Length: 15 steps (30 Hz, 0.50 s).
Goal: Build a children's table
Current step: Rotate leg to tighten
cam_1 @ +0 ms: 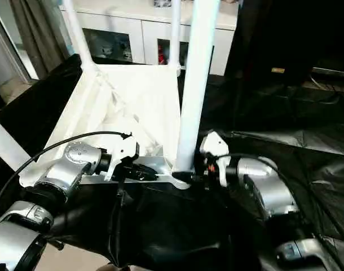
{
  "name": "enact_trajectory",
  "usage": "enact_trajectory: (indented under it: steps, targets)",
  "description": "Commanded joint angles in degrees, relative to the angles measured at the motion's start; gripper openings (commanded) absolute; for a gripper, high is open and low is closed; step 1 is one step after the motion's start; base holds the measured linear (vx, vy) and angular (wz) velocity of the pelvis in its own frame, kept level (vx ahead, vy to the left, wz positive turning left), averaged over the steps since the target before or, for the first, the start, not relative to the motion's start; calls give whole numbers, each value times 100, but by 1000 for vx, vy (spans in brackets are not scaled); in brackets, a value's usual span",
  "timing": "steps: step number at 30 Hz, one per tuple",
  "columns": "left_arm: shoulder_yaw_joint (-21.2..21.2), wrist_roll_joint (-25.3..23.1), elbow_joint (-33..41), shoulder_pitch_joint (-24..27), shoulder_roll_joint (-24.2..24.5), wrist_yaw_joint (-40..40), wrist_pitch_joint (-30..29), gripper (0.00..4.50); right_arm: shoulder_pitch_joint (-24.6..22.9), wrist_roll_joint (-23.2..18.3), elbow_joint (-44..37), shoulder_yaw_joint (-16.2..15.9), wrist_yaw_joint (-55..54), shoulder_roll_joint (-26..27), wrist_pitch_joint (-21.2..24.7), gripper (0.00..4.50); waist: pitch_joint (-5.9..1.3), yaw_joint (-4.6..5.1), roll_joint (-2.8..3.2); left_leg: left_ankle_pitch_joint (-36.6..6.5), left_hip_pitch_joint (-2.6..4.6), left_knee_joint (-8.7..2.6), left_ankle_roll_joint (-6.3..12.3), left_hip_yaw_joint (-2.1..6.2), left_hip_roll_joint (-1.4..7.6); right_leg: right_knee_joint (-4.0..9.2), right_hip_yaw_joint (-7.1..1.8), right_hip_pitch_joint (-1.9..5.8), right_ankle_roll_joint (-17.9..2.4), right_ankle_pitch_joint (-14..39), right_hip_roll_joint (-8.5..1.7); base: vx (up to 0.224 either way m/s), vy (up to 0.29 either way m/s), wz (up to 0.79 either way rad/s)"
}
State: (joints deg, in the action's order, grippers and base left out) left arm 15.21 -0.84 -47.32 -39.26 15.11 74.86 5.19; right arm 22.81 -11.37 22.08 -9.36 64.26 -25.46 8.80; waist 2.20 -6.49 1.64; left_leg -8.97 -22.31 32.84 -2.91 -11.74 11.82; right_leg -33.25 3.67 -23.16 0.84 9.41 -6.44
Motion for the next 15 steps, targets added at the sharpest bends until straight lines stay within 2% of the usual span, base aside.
enact_trajectory:
  steps: [1, 5, 11, 12, 15]
  targets:
    - [-51, 200, 202, 0, -49, 174, 6, 0, 11, -15, -150, -8, 36, -65, 75, 303, -373, 3, -91, -1372, 143, -353, 304, 55, 158, 279, -159, 251, -1397, 963, -191, 0, 0, 0]
    - [-64, 186, 195, 4, -42, 123, 34, 0, 0, -37, -174, -29, 64, -62, 122, 268, -374, 1, -87, -1349, 148, -345, 334, 51, 155, 280, -156, 248, -1415, 948, -191, 0, 0, 0]
    - [-124, 155, 139, -28, -126, -203, 37, 0, -61, -39, -162, 12, -84, 33, 197, 262, -373, 1, -101, -1335, 143, -342, 331, 51, 151, 280, -156, 253, -1401, 977, -189, 0, 0, 0]
    - [-145, 7, -29, -132, -276, -699, 28, 0, -60, 42, 45, 127, -635, 278, 256, 261, -361, 8, -97, -1358, 147, -348, 306, 51, 154, 289, -160, 234, -1396, 1013, -186, 0, 0, 0]
    - [-142, -108, -149, -204, -376, -1067, -46, 0, -42, 161, 209, 162, -1047, 438, 293, 261, -355, 46, -108, -1525, 139, -366, 181, 67, 137, 323, -159, 238, -1280, 1386, -198, 0, 0, 0]
